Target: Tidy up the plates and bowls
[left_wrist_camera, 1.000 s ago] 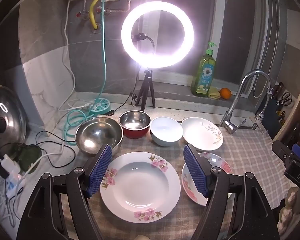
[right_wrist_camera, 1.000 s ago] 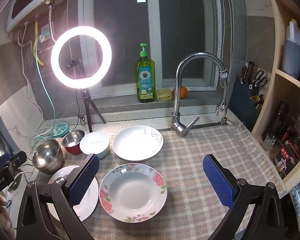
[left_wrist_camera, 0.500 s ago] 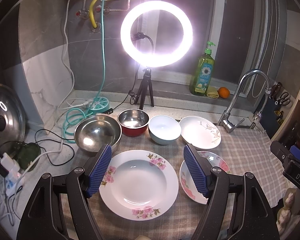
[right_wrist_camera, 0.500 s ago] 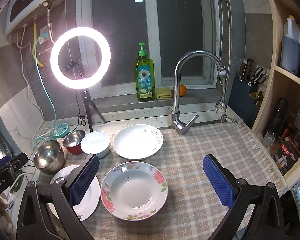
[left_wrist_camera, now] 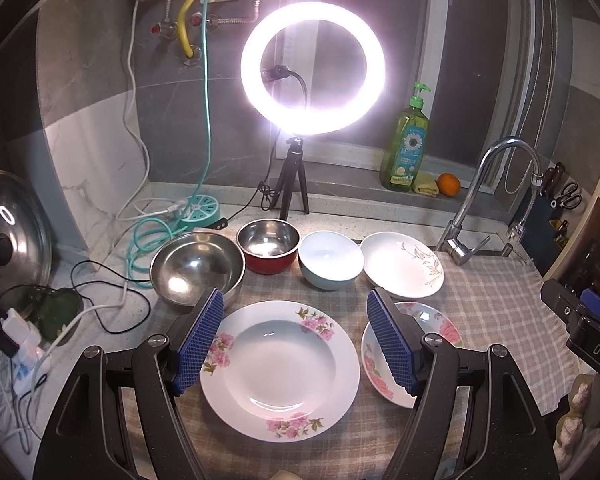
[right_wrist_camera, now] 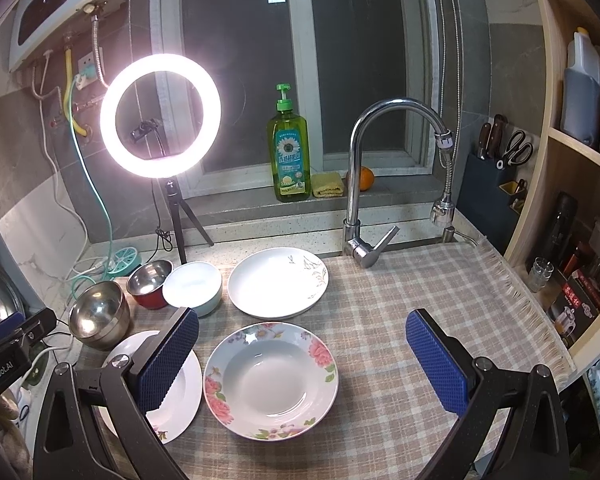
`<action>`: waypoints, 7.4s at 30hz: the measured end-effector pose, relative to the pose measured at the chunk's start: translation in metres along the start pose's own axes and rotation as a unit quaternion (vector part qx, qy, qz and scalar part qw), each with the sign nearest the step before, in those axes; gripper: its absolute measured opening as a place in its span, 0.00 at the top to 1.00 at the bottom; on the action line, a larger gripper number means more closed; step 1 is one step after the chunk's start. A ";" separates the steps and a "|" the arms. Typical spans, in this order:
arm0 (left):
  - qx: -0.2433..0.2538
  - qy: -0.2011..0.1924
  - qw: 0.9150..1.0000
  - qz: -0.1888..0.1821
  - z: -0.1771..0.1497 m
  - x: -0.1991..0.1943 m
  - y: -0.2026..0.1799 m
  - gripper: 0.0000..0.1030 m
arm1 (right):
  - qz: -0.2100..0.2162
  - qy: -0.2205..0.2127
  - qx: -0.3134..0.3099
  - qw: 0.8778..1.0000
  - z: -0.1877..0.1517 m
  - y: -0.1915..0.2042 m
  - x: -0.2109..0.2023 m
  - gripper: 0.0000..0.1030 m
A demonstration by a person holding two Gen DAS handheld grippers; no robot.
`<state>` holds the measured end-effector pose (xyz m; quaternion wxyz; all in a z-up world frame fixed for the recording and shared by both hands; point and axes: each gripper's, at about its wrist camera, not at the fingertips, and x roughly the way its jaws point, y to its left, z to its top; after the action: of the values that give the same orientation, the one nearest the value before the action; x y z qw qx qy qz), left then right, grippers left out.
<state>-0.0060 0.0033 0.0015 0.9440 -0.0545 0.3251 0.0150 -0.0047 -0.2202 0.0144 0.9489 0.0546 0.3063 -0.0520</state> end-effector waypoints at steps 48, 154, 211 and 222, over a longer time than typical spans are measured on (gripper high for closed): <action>0.003 0.003 1.000 -0.003 0.003 0.010 -0.006 0.28 | -0.009 0.008 -0.013 1.000 0.002 0.005 0.013 0.01; -0.288 0.246 0.924 -0.050 -0.115 0.124 0.142 0.91 | 0.278 0.412 -0.047 0.866 -0.049 0.126 0.281 0.88; -0.241 0.254 0.936 -0.016 -0.107 0.123 0.162 0.90 | 0.284 0.424 -0.016 0.860 -0.069 0.126 0.248 0.88; -0.223 0.256 0.941 -0.019 -0.107 0.121 0.165 0.89 | 0.268 0.412 -0.009 0.871 -0.083 0.119 0.226 0.88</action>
<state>0.0134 0.1545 -0.1723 0.7929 -0.2719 0.5427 0.0543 0.1453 -0.1062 -0.1765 0.7147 0.1422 0.6433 0.2348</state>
